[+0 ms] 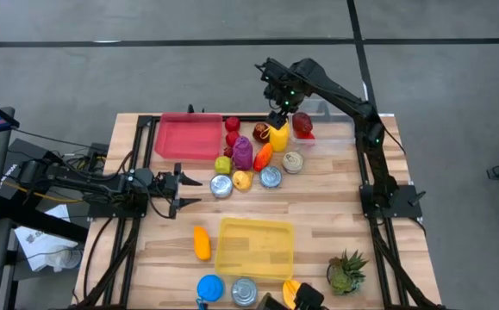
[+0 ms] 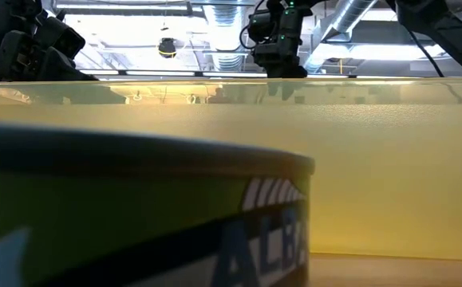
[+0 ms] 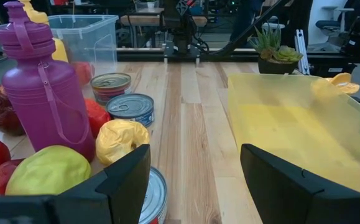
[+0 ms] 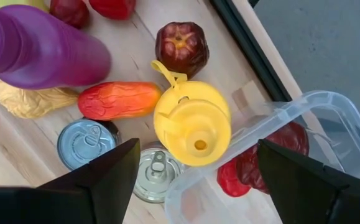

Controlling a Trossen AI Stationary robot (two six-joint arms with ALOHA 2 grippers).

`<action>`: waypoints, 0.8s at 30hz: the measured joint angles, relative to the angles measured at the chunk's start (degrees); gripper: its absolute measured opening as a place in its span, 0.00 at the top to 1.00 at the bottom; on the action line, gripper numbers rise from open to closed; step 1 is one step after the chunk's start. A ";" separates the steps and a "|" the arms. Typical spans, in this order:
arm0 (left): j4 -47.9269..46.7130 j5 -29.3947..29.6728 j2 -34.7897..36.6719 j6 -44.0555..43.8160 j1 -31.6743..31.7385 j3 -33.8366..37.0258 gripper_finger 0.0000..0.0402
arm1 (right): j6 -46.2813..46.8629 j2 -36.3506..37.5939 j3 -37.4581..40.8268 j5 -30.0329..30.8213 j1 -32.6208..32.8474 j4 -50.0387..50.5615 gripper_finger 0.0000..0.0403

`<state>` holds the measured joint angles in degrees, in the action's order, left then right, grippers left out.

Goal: Pick & Place Food Item
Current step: Put the yellow water bottle into the yellow bin

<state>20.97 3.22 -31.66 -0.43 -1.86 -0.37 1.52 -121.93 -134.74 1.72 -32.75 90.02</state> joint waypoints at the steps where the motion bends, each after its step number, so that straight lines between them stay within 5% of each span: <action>1: 0.00 -0.01 0.00 0.00 0.00 0.01 0.39 | 0.02 0.00 0.00 0.00 0.00 0.00 0.23; 10: 0.00 0.02 0.00 -0.24 0.00 0.01 0.39 | 2.18 0.00 0.00 0.02 0.00 0.00 0.23; 24: 0.00 0.24 0.00 -0.50 -0.01 0.01 0.39 | 2.12 -1.29 1.31 0.04 0.37 -0.02 0.37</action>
<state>20.97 3.46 -31.66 -0.93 -1.87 -0.36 3.63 -123.22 -133.43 1.76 -32.39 90.00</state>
